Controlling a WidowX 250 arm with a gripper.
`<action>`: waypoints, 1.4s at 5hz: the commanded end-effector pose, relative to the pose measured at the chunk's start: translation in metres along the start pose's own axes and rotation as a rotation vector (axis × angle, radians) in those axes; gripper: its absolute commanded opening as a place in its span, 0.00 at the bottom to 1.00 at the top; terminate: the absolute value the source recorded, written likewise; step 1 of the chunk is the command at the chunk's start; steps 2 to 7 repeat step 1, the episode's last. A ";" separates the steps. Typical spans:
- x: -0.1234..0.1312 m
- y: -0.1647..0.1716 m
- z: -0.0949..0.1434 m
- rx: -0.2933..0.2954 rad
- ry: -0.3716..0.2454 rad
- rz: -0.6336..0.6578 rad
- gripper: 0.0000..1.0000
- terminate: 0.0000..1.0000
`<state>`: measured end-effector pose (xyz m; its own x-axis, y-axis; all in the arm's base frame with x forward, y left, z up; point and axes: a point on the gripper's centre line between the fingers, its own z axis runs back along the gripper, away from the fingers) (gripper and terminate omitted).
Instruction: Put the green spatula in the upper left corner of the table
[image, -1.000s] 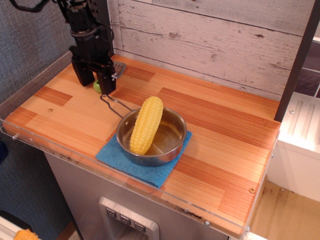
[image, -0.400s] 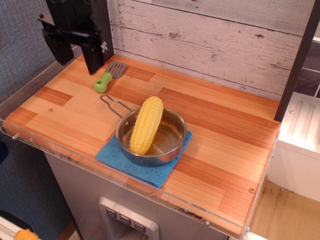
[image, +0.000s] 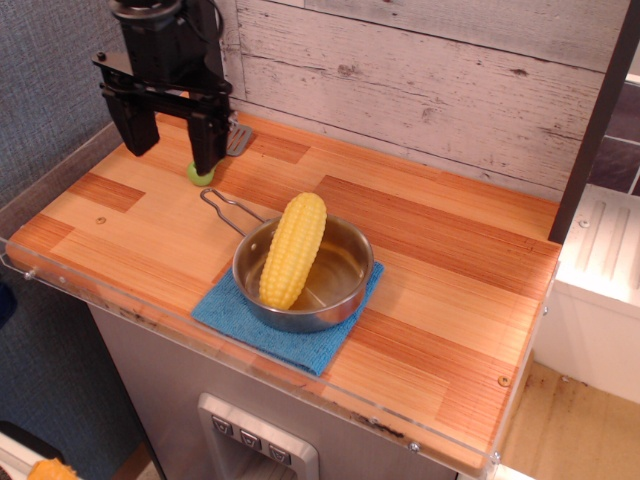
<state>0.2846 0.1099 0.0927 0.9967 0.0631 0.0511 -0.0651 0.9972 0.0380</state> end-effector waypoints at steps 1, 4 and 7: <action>0.003 0.001 0.019 0.018 -0.048 0.003 1.00 1.00; 0.003 0.001 0.019 0.018 -0.048 0.003 1.00 1.00; 0.003 0.001 0.019 0.018 -0.048 0.003 1.00 1.00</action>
